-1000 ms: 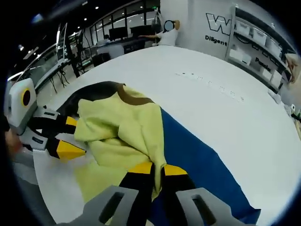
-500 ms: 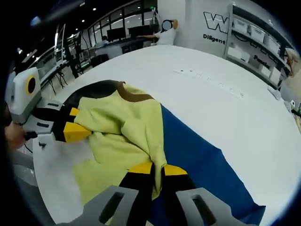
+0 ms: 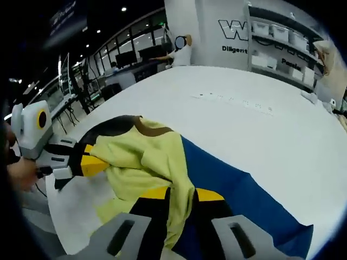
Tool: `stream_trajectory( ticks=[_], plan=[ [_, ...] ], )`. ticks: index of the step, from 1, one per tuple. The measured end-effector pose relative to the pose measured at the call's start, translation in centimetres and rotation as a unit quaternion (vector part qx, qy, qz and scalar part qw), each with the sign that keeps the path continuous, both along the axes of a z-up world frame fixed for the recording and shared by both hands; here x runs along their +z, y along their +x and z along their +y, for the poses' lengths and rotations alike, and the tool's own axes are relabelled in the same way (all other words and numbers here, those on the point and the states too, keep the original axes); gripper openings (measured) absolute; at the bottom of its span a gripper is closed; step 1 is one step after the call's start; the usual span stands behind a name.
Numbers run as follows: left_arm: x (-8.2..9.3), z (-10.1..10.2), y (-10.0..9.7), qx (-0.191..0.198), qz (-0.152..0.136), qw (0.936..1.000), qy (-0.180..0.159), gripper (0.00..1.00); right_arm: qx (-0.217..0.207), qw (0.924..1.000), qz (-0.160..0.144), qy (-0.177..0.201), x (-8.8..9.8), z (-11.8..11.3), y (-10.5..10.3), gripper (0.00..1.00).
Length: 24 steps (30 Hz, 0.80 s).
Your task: Fold the garment on the visible template until the final outline fits inside the template.
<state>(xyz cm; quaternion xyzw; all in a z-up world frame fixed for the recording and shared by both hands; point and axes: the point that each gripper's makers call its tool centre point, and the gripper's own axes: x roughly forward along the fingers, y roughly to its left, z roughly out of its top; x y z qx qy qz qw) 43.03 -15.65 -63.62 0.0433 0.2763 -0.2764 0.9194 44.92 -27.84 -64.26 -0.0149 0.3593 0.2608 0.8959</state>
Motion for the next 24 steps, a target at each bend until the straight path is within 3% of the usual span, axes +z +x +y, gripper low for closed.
stream_trajectory(
  ticks=[5, 19, 24],
  plan=[
    [0.3, 0.0, 0.0, -0.007, -0.006, 0.9999, 0.009, 0.0, 0.003, 1.0, -0.004, 0.005, 1.0, 0.1, -1.4, 0.39],
    [1.2, 0.0, 0.3, -0.009, -0.007, 0.9999, -0.001, 0.0, 0.046, 0.9987, -0.022, -0.007, 1.7, 3.3, -5.5, 0.46],
    [1.4, 0.1, 0.7, -0.01, 0.0, 0.9999, -0.004, 0.0, 0.075, 0.9969, -0.02, -0.012, 1.1, 5.0, -6.8, 0.38]
  ],
)
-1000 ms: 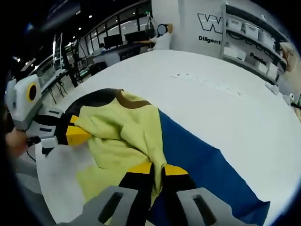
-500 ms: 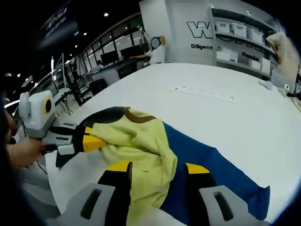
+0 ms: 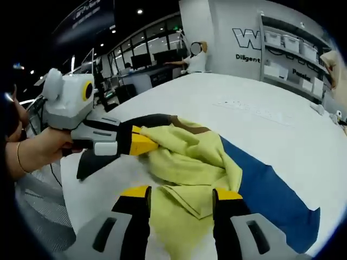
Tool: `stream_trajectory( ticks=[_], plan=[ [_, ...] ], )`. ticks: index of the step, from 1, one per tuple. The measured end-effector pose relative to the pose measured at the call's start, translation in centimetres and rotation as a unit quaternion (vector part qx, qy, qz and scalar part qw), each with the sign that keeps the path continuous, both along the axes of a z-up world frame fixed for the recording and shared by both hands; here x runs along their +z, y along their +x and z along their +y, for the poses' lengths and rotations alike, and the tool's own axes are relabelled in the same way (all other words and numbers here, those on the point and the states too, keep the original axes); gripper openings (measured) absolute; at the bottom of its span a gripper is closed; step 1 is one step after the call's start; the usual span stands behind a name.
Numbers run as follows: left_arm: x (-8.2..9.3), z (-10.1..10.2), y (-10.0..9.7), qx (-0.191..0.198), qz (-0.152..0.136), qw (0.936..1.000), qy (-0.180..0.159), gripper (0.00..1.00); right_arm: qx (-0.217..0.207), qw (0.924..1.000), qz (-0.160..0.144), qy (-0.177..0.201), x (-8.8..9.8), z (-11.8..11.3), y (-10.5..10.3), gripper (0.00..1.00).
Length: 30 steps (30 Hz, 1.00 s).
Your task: Fold the garment on the visible template until the final outline fits inside the template.
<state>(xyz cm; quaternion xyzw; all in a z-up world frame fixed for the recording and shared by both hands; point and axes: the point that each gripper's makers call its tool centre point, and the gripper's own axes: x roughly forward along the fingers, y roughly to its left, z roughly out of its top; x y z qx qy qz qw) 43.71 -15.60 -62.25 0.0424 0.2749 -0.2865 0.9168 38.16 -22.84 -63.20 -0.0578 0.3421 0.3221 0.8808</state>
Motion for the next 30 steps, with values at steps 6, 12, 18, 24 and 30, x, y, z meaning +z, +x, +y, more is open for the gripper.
stream_trajectory(
  ticks=[6, 12, 18, 24, 30],
  plan=[
    [-0.2, 0.1, 0.6, -0.001, 0.012, 0.9999, 0.002, 0.0, 0.061, 0.9979, 0.016, -0.01, -1.7, 3.1, -2.4, 0.37],
    [-0.7, 0.3, 1.3, -0.002, 0.019, 0.9998, 0.004, 0.0, 0.076, 0.997, 0.009, -0.015, -3.3, 4.6, -2.9, 0.35],
    [-1.6, 0.6, 2.1, 0.001, 0.029, 0.9995, 0.008, 0.0, 0.08, 0.996, 0.009, -0.039, -4.3, 4.2, -2.8, 0.28],
    [-2.7, 0.8, 2.7, 0.012, 0.044, 0.9989, 0.003, 0.0, 0.078, 0.9959, 0.005, -0.046, -4.6, 3.8, -2.6, 0.2],
    [-3.5, 1.1, 3.3, 0.024, 0.054, 0.9983, -0.002, 0.01, 0.078, 0.9956, -0.001, -0.052, -4.6, 3.5, -2.4, 0.1]
  ],
)
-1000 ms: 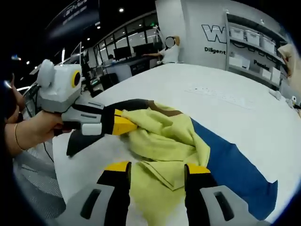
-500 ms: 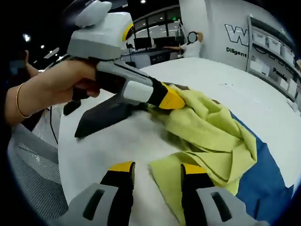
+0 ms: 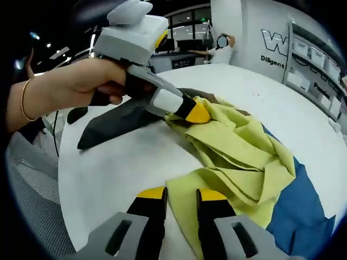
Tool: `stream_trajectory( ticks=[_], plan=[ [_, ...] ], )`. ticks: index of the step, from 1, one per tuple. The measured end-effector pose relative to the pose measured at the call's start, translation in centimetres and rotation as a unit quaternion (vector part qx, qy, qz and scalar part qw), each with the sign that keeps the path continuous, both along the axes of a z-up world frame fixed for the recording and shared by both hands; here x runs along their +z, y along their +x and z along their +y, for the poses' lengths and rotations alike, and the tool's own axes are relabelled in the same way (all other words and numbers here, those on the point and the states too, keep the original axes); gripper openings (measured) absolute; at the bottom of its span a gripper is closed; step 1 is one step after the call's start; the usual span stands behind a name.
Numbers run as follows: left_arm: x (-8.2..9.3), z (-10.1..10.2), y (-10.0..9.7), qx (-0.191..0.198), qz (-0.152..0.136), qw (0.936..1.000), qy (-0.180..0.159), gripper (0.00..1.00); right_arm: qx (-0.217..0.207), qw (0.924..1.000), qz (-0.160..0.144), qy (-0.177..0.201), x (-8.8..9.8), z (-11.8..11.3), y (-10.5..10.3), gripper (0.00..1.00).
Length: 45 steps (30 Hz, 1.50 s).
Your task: Fold the garment on the visible template until the final outline fits inside the template.
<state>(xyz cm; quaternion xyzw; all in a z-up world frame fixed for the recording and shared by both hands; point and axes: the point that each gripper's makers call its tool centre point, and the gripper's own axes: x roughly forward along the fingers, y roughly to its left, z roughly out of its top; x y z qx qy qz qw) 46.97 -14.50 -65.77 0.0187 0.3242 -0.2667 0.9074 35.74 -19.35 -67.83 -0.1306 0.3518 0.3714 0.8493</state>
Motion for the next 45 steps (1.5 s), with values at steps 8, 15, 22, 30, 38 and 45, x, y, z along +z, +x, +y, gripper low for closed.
stream_trajectory(
  ticks=[8, 15, 22, 30, 38, 45],
  plan=[
    [-0.9, 0.4, 0.4, 0.02, 0.016, 0.9997, -0.007, 0.02, -0.004, 1.0, -0.003, 0.0, -0.1, -0.2, 0.2, 0.03],
    [-0.5, 0.6, 0.2, 0.017, 0.012, 0.9997, -0.01, 0.07, -0.009, 0.9999, 0.0, 0.005, -0.1, -0.2, 0.3, 0.0],
    [0.5, 1.1, -0.5, 0.014, 0.001, 0.9996, -0.023, 0.15, -0.022, 0.9996, 0.001, 0.016, 0.0, -0.2, 0.3, 0.0],
    [2.0, 1.6, -2.0, 0.0, -0.04, 0.9985, -0.038, 0.19, -0.028, 0.9992, 0.009, 0.027, 0.0, -0.2, 0.3, 0.0],
    [2.5, 1.2, -4.3, -0.034, -0.068, 0.9962, -0.042, 0.24, -0.024, 0.9993, 0.008, 0.026, 0.0, -0.2, 0.3, 0.0],
    [0.8, 1.0, -5.1, -0.06, -0.069, 0.9957, -0.014, 0.31, -0.026, 0.9993, 0.009, 0.027, 0.0, -0.2, 0.3, 0.0]
  ],
)
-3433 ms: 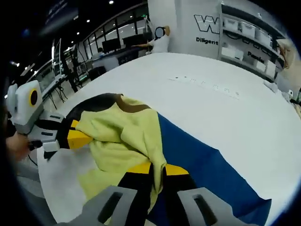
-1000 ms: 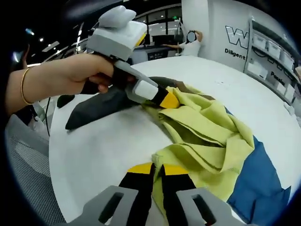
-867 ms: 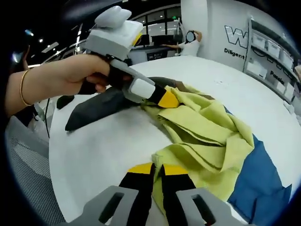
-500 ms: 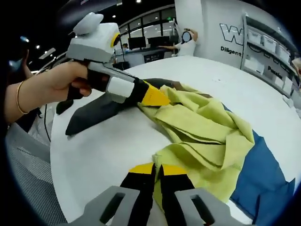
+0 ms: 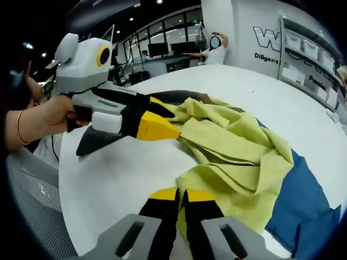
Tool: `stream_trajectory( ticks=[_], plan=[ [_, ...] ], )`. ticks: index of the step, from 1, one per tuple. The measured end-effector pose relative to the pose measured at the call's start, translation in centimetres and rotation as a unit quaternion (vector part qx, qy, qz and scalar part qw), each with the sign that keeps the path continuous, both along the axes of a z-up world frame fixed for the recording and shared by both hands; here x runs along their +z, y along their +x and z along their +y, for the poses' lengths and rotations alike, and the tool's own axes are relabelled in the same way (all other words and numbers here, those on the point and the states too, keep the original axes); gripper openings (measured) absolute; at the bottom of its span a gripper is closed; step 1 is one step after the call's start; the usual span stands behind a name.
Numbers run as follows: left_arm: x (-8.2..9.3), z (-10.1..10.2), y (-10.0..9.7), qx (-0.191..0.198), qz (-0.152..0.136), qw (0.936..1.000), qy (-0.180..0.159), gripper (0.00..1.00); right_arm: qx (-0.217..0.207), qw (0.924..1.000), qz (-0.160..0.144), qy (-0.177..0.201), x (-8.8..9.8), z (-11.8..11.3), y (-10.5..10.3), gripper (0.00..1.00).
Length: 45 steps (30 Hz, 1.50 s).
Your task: Fold the garment on the visible template until the final outline fits inside the template.
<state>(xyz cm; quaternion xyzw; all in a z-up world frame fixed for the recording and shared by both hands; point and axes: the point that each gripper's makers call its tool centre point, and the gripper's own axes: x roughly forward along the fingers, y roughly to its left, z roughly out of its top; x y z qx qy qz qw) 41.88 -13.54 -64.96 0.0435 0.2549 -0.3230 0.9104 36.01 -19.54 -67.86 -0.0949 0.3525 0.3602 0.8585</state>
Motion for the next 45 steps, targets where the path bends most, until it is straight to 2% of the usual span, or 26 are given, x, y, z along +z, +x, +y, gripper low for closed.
stream_trajectory(
  ticks=[2, 5, 10, 21, 23, 27, 32, 45],
  plan=[
    [-0.7, 0.0, 0.0, -0.006, 0.002, 0.9998, 0.018, 0.31, 0.0, 1.0, 0.0, 0.001, 0.0, 0.0, 0.0, 0.0],
    [-1.2, -0.1, 0.2, -0.006, 0.002, 0.9996, 0.026, 0.28, -0.001, 1.0, 0.001, 0.003, 0.0, 0.0, 0.0, 0.0],
    [-1.2, -0.1, 0.6, 0.0, 0.001, 0.9998, 0.021, 0.22, 0.0, 1.0, 0.001, 0.004, 0.0, 0.0, 0.0, 0.0],
    [-1.6, -0.6, 0.7, 0.0, 0.013, 0.9999, 0.006, 0.0, 0.013, 0.9999, -0.005, -0.003, 0.0, -0.1, -0.1, 0.0],
    [-1.5, -0.5, 0.8, 0.002, 0.012, 0.9999, 0.004, 0.0, 0.017, 0.9998, -0.002, -0.006, 0.2, -0.2, -0.3, 0.0],
    [-1.0, -0.3, 0.6, -0.002, 0.007, 1.0, 0.005, 0.0, 0.018, 0.9998, -0.01, -0.003, 1.6, -0.9, -0.4, 0.0],
    [0.1, 0.2, 0.4, -0.003, -0.003, 1.0, -0.002, 0.0, 0.005, 0.9997, -0.011, 0.019, 3.3, -1.7, -0.3, 0.0],
    [2.0, 0.1, 0.2, -0.003, -0.015, 0.9996, -0.023, 0.0, -0.001, 0.9995, -0.02, 0.024, 5.0, -3.0, -1.2, 0.0]
  ],
)
